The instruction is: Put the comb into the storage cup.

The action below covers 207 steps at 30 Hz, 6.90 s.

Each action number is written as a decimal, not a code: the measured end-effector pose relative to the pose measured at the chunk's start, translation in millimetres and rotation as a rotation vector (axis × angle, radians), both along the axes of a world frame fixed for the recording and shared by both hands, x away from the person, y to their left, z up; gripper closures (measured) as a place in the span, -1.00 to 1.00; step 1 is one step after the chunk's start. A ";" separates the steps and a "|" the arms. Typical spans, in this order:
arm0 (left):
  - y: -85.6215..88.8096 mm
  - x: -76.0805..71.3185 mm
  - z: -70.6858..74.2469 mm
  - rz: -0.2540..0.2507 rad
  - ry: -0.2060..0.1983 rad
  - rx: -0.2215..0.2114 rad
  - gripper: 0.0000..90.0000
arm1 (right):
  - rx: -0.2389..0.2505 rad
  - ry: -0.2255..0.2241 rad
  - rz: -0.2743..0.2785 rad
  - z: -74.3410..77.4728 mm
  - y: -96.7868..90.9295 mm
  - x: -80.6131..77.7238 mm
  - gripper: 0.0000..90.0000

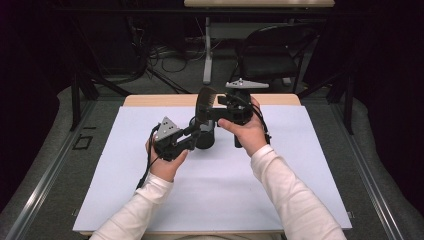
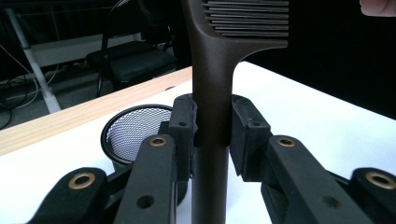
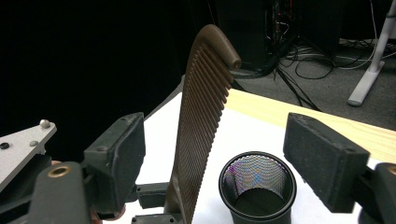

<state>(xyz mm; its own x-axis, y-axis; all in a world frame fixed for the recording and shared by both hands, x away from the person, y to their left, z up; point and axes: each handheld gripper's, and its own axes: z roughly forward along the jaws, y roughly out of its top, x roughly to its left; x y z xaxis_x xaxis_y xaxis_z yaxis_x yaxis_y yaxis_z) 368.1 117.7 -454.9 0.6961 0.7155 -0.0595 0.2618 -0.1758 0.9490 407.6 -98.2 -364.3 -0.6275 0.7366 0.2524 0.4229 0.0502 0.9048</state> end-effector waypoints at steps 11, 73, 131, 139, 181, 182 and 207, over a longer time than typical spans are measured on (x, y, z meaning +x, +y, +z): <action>-0.4 -0.7 -0.1 0.001 -0.002 0.000 0.61 | -0.002 0.006 0.006 -1.1 -1.2 2.2 -0.26; -2.1 -0.8 -2.6 -0.020 -0.030 0.031 0.61 | -0.007 0.103 0.141 -2.6 -6.7 5.2 0.76; -1.9 -1.9 -2.7 -0.015 -0.045 0.018 0.60 | 0.048 0.131 0.176 -4.2 -9.4 5.0 0.95; -0.9 -1.3 -2.7 -0.017 -0.038 0.006 0.57 | 0.052 0.128 0.174 -4.1 -9.4 4.3 0.95; -0.9 4.4 -5.5 0.008 -0.063 -0.006 -0.07 | 0.075 0.079 0.132 -1.3 -15.7 4.2 0.95; -1.0 4.5 -5.5 0.012 -0.064 -0.004 -0.08 | 0.076 0.078 0.129 -1.0 -15.9 4.0 0.95; 1.6 5.4 -1.6 0.051 -0.070 0.033 -0.18 | 0.081 0.028 0.055 1.1 -22.8 5.3 0.95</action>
<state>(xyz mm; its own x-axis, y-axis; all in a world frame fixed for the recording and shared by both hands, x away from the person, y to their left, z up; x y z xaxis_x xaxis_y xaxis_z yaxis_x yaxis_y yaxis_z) 373.5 119.3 -456.5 0.6606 0.7506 0.0129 0.2039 -0.1959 0.9592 412.9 -121.0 -363.3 -0.6585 0.6775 0.3277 0.4465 0.0012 0.8948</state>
